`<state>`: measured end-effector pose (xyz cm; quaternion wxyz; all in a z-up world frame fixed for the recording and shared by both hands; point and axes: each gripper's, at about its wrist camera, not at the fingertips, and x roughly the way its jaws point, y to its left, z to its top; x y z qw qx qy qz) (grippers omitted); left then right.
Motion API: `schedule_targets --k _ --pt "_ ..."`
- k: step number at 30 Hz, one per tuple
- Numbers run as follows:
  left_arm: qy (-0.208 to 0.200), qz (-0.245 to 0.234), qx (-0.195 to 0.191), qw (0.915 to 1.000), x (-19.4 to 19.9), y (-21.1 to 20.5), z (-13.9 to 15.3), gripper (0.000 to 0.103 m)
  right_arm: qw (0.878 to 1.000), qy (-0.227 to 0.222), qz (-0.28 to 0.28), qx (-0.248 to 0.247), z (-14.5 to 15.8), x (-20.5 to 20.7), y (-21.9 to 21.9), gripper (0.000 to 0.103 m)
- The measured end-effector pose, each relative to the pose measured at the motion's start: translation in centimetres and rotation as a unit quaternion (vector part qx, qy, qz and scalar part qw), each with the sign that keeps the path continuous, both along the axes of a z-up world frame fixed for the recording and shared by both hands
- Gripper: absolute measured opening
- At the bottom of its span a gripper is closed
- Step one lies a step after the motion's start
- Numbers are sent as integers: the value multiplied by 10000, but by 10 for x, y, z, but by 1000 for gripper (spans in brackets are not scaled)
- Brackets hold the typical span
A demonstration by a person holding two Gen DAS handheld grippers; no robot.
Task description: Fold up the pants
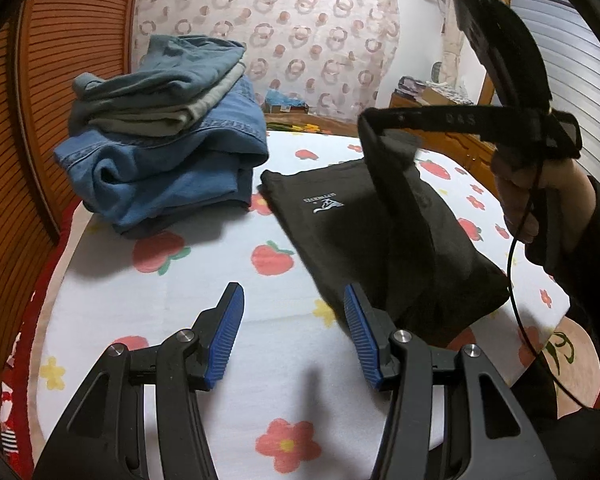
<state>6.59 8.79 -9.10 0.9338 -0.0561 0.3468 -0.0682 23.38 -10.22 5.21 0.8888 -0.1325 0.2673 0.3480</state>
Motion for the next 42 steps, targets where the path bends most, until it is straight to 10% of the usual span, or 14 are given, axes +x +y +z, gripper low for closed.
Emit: schedule_targets --k 12,16,33,42 --pt "6 29 -11 10000 0 4 -1 53 9996 1 247 -126 5 10 25 5" --pt "33 31 -5 10000 1 4 -3 53 9996 137 151 -206 1 12 24 19" --pt "93 -293 60 9995 29 -22 -1 53 9961 344 -807 -43 -17 19 -66 29" --pt "141 -466 67 9988 25 -41 -2 53 9929 -286 -1125 267 13 -33 -106 29"
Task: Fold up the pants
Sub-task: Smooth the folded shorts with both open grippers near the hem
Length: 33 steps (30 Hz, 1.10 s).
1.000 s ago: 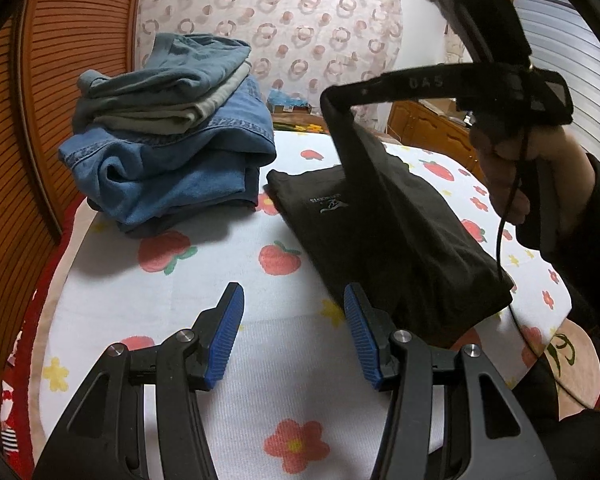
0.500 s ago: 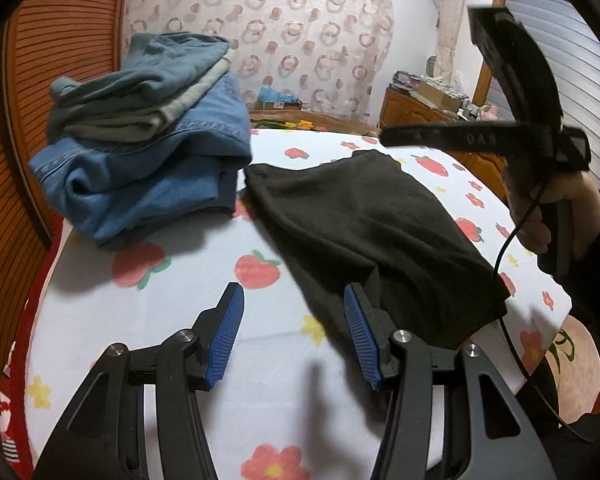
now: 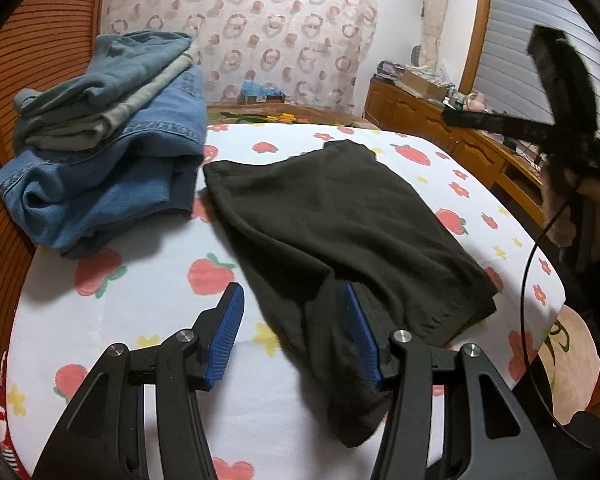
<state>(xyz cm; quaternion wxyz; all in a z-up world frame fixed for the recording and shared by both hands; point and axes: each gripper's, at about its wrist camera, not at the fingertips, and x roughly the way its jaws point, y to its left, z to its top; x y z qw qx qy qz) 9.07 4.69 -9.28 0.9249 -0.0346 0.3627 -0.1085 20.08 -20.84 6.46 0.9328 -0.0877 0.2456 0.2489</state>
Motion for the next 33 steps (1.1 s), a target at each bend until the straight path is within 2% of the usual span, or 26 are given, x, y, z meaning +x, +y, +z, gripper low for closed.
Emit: schedule_targets --k 4,8,13,20,25,29,33 --pt "-5 -38 18 10000 0 -5 3 53 9994 -358 21 -14 9 -28 -6 29" --pt "35 -53 42 10000 -1 -9 1 53 9983 -563 21 -145 -2 -47 -6 30" --pt "117 -75 95 9999 1 -13 -4 53 9979 -642 62 -75 -19 -47 -8 30" --pt "177 -81 147 9997 1 -14 -6 53 9946 -793 83 657 -24 -43 -22 30" --pt "186 -80 149 9997 -1 -14 -6 53 9928 -560 337 1001 -31 -41 -27 30" --pt "196 -83 146 9997 -3 -15 -8 53 9946 12 785 673 -46 -45 -22 30" --pt "206 -55 125 9997 -7 -13 -11 53 9974 174 686 143 -66 -63 -16 30"
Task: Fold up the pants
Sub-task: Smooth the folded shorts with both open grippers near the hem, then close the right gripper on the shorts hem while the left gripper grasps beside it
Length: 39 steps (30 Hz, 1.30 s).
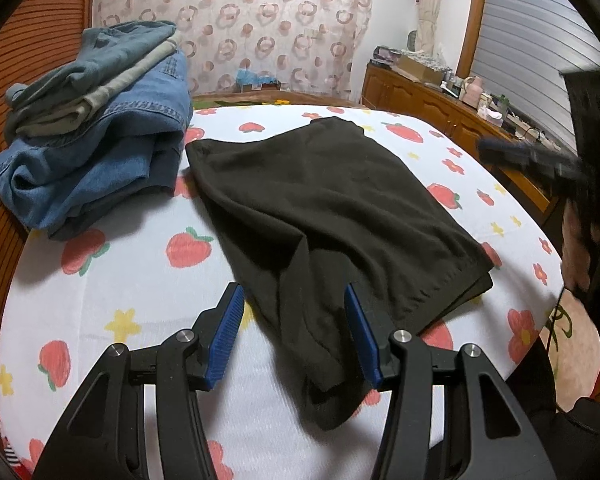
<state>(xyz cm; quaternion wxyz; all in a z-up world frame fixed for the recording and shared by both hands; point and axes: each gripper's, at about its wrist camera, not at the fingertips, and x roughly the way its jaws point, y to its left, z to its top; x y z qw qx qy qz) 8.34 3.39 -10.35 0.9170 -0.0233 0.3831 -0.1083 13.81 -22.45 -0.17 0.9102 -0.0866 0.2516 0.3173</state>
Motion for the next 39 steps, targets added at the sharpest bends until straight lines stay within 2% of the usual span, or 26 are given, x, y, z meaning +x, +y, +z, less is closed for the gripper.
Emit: schedule_targets --k 5,13,19,34,36,39 --pt "30 19 4 10000 -5 1 -3 53 9992 245 -230 -220 -23 -21 -6 30" --pt "102 25 -18 9999 -15 2 -9 53 9978 445 -481 -36 -34 -49 -7 30" --pt "116 22 -4 9999 -17 1 -10 53 9970 464 -615 -85 -42 -45 1 30" --pt "149 36 -29 9999 -21 3 -15 53 9970 550 -538 -52 -56 -36 9 30" --pt "149 33 -27 9999 -21 3 -15 53 9973 499 -539 -50 -56 -38 10 25" --pt "151 32 -29 9999 -21 3 -15 53 9975 462 -541 -32 -55 -40 11 12"
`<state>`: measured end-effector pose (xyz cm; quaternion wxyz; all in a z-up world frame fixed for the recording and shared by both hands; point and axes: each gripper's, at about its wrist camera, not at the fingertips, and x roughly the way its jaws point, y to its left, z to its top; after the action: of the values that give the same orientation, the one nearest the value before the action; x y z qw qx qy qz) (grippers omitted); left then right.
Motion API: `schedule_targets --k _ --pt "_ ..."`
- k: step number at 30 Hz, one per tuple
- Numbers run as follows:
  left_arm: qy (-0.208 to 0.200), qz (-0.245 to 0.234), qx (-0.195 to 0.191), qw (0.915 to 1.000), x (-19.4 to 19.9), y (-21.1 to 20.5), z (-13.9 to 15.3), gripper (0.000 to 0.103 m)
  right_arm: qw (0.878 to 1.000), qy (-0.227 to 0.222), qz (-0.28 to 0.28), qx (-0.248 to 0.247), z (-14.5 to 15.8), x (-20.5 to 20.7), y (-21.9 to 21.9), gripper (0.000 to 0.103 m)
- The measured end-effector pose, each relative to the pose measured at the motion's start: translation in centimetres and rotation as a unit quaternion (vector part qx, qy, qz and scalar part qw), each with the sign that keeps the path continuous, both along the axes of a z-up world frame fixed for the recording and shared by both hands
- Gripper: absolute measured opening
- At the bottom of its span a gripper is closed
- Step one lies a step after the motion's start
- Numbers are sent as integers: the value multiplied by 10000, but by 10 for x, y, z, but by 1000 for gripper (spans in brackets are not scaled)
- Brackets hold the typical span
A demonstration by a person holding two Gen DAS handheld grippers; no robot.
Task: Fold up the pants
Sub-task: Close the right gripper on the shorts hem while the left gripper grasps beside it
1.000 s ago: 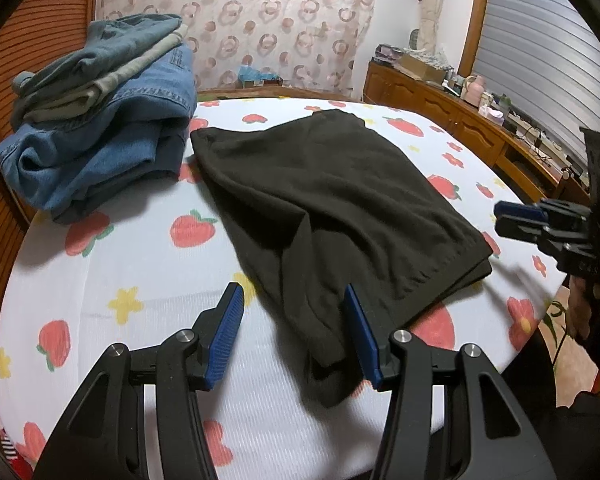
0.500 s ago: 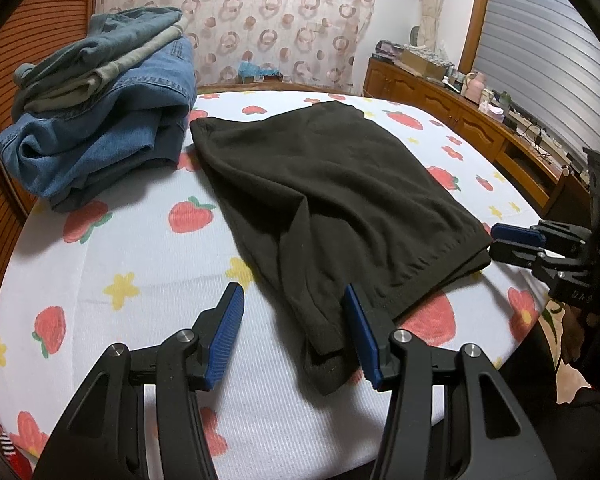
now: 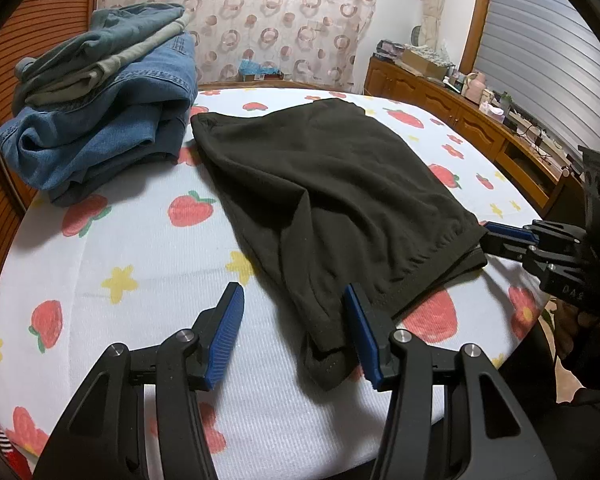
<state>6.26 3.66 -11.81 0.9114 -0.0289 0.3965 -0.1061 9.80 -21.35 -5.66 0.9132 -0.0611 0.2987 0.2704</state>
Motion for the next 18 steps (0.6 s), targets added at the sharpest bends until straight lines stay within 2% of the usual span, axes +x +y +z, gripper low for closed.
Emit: schedule_targets --k 1,5,11,18 --pt "0 -1 -2 10000 0 0 0 53 10000 -17 -15 -9 0 -1 0 7" --pt "3 -5 -8 10000 -1 0 1 53 10000 -62 16 13 3 -8 0 3" --pt "-16 -48 -12 10000 -6 -1 3 53 9998 -137 80 85 12 -22 -8 1" --pt "-7 -59 -35 10000 -8 -4 2 53 9998 -49 156 115 8 -22 -12 1"
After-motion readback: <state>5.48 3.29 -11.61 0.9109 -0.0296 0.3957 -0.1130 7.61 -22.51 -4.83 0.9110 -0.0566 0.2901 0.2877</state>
